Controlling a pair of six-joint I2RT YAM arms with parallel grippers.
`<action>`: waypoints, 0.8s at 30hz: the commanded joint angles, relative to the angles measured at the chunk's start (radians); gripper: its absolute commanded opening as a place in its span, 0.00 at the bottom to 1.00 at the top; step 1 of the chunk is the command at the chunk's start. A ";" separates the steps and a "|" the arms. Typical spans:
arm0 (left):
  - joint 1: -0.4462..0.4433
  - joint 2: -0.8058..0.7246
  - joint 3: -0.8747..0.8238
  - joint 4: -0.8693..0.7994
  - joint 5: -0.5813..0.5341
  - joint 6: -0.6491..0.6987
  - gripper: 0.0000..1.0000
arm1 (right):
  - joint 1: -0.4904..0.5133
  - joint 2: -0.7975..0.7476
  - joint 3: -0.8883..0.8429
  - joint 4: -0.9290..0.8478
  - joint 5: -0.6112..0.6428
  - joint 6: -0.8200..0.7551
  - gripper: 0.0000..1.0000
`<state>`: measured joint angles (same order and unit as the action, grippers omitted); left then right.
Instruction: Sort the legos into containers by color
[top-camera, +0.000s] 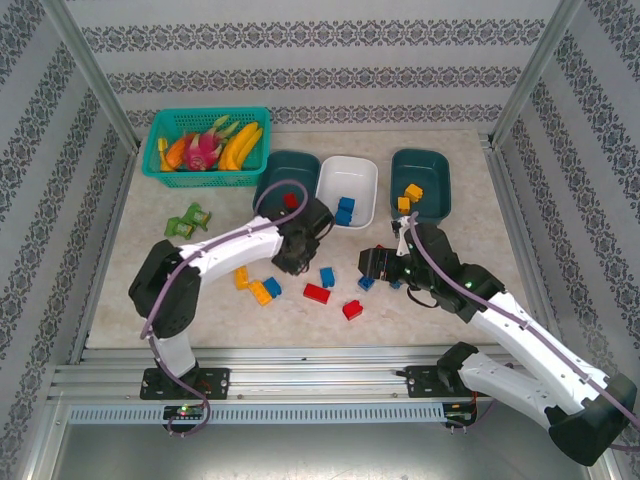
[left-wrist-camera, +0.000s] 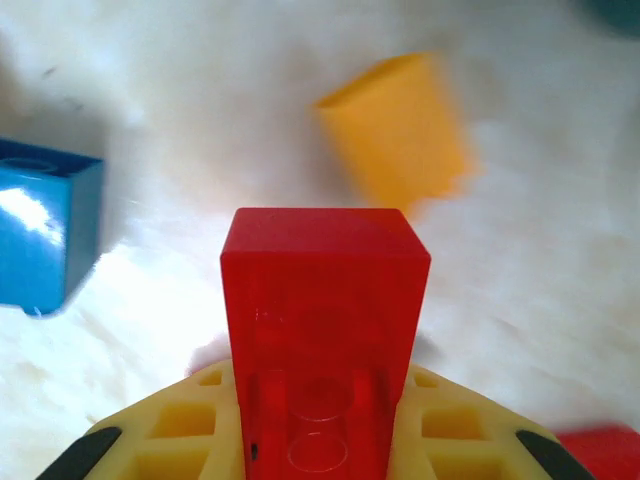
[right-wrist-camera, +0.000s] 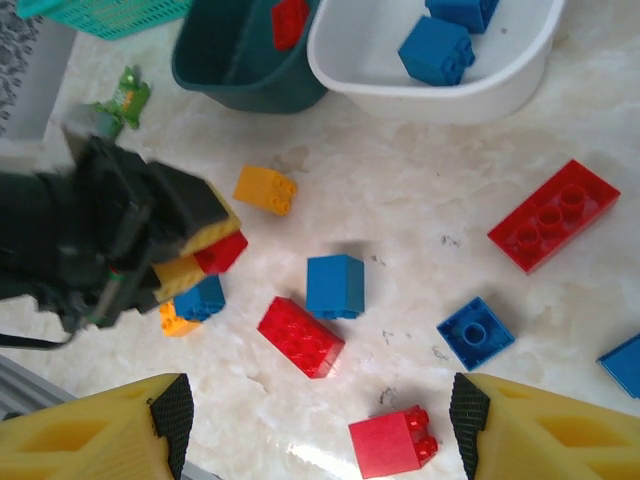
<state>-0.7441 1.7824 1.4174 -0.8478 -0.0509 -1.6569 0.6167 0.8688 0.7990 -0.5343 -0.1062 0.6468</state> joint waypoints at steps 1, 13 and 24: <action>0.057 -0.063 0.123 -0.130 -0.077 0.243 0.19 | -0.013 0.022 0.097 0.049 0.009 -0.030 0.71; 0.295 0.340 0.709 -0.384 -0.047 0.908 0.18 | -0.082 0.344 0.303 0.152 -0.135 0.014 0.71; 0.337 0.579 0.848 -0.406 -0.123 1.016 0.20 | -0.117 0.481 0.355 0.221 -0.194 0.093 0.71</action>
<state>-0.4320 2.3440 2.2211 -1.2007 -0.1307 -0.7063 0.5060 1.3510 1.1305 -0.3458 -0.2714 0.7124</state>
